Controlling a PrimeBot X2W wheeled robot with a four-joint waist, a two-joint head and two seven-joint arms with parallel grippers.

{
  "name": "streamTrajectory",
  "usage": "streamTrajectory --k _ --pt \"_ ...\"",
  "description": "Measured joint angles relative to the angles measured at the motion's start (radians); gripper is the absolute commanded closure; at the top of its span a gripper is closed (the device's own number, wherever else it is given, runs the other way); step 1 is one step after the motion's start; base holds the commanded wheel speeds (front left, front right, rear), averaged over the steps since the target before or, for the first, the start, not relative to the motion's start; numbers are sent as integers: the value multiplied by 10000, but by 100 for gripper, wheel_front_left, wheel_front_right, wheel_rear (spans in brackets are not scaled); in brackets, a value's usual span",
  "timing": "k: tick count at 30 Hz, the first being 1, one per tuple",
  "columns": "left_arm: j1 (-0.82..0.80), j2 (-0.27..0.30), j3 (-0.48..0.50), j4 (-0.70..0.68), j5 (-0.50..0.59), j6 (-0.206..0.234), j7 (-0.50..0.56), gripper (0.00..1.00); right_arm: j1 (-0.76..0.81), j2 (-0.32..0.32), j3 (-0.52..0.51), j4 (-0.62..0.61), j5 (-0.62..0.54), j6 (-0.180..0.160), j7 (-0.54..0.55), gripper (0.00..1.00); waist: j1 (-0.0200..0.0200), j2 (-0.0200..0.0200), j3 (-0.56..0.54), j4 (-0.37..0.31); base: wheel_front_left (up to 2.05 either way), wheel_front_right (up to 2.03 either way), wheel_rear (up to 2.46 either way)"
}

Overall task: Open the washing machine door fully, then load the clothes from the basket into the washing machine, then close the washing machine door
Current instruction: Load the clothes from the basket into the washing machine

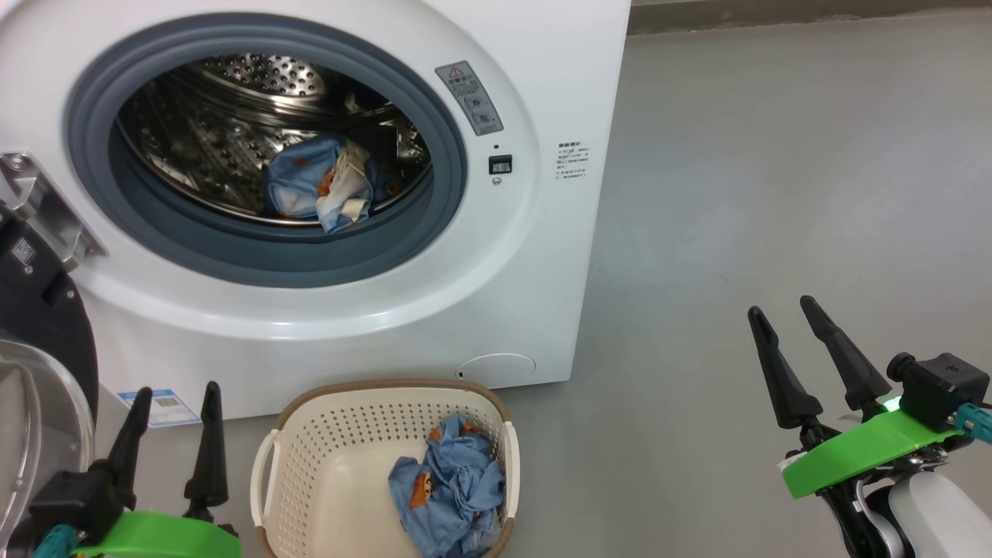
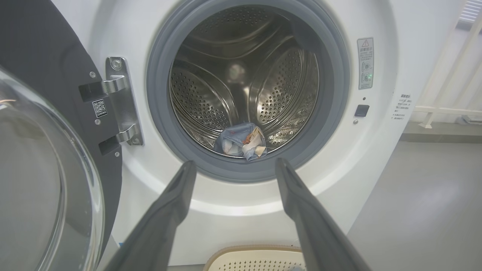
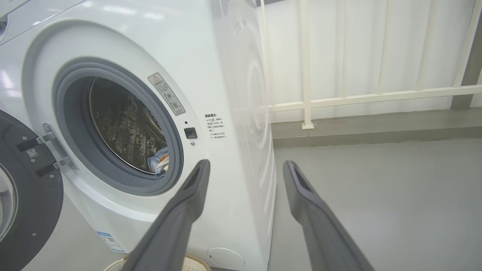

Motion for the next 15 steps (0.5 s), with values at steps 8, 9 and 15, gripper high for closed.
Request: streamTrajectory --k 8,9,15 --pt "302 -148 17 -424 -90 100 0 0 19 -79 2 -8 0 0 0 0 0 0 -55 88 0 0 0" --pt "302 -148 17 -445 -92 100 0 0 34 -84 2 -8 0 0 0 0 0 0 -61 92 0 0 0" --pt "305 -146 12 -504 -119 174 0 0 193 -123 21 -25 0 0 0 0 -1 0 -12 87 0 0 0"
